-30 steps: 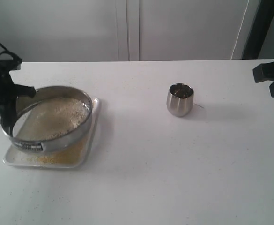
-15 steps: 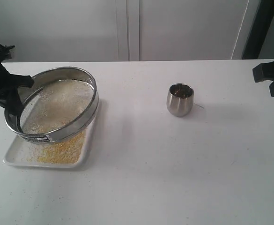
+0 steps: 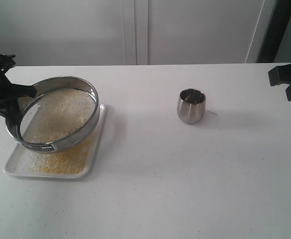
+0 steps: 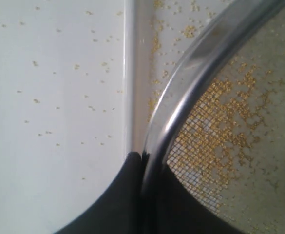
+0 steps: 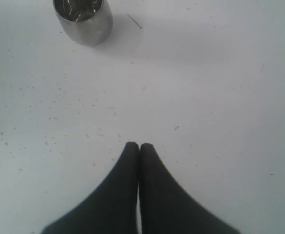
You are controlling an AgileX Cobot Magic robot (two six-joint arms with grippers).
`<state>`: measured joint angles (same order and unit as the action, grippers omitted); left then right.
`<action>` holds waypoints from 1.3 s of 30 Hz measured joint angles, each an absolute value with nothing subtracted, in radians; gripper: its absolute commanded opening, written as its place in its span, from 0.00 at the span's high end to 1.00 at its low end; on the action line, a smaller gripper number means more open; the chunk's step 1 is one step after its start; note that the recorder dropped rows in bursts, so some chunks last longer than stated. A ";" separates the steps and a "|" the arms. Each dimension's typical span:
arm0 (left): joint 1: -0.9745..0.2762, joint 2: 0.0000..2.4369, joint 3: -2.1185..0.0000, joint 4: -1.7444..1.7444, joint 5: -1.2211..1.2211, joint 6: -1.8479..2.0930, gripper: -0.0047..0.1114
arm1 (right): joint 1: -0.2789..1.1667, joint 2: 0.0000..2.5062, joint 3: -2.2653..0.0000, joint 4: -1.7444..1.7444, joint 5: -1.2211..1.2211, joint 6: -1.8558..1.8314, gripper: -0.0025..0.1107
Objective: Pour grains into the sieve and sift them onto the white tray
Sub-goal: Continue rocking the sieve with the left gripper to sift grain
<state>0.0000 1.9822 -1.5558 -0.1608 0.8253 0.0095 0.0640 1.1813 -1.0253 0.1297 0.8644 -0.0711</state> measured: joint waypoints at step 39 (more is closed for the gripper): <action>0.001 1.955 -1.577 -0.090 0.772 -0.093 0.96 | 0.064 1.181 -1.025 0.130 0.863 -0.071 0.98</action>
<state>0.0006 1.9555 -1.5770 -0.0904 0.7724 -0.0930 0.0640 1.1813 -1.0253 0.1297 0.8626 -0.0711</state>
